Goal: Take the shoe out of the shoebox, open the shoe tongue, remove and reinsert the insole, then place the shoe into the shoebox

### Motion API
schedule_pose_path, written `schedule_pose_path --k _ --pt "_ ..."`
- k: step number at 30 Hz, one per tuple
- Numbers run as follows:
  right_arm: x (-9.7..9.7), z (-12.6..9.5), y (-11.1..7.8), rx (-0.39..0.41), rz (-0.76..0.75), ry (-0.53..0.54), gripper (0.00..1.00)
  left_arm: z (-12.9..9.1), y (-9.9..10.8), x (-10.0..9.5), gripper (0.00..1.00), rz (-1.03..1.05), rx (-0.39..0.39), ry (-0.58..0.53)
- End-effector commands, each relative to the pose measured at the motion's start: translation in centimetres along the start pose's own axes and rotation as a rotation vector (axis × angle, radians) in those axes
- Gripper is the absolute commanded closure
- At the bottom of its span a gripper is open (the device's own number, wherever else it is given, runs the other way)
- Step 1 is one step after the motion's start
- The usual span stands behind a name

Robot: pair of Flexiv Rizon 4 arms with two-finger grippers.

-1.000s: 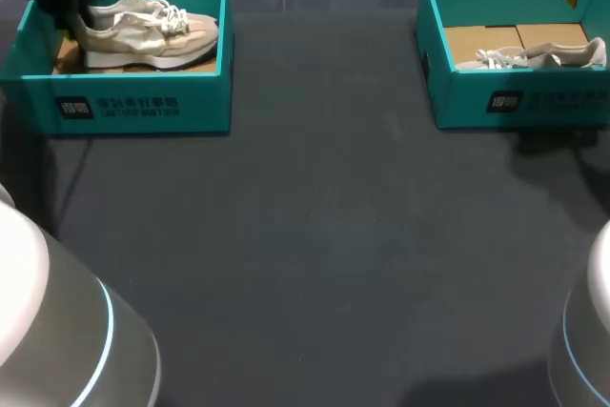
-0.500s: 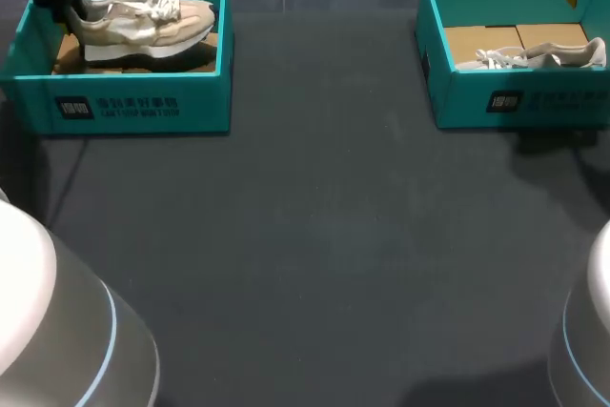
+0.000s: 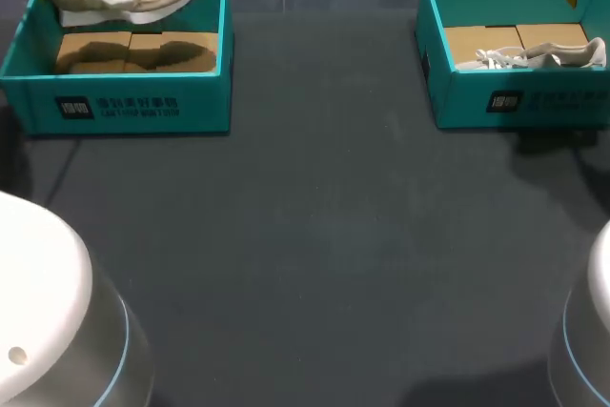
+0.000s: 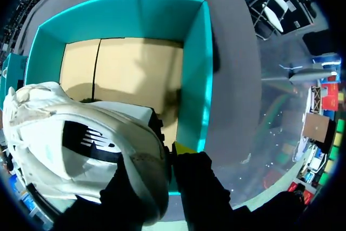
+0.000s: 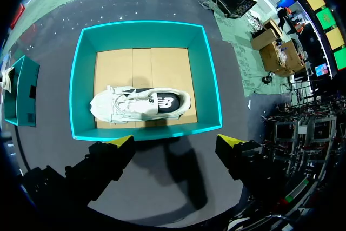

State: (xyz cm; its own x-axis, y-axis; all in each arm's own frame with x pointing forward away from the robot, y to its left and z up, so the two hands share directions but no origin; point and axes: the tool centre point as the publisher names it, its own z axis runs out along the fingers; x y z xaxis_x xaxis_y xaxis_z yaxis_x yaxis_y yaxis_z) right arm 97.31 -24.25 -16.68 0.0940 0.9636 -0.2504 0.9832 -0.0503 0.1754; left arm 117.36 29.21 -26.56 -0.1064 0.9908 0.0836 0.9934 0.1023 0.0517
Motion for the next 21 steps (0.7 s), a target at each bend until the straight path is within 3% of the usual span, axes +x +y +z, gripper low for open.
schedule_pose_path --k 1,10,21 --pt "0.0 0.0 0.0 0.0 0.0 0.0 0.0 -4.8 -2.0 0.1 1.0 -0.013 -0.03 0.026" --pt "0.0 0.0 0.0 0.0 0.0 0.0 0.0 -10.1 -4.6 -0.5 1.0 -0.048 -0.088 0.054" --pt "0.0 0.0 0.0 0.0 0.0 0.0 0.0 -13.5 -13.5 -4.1 1.0 -0.044 -0.112 0.091"
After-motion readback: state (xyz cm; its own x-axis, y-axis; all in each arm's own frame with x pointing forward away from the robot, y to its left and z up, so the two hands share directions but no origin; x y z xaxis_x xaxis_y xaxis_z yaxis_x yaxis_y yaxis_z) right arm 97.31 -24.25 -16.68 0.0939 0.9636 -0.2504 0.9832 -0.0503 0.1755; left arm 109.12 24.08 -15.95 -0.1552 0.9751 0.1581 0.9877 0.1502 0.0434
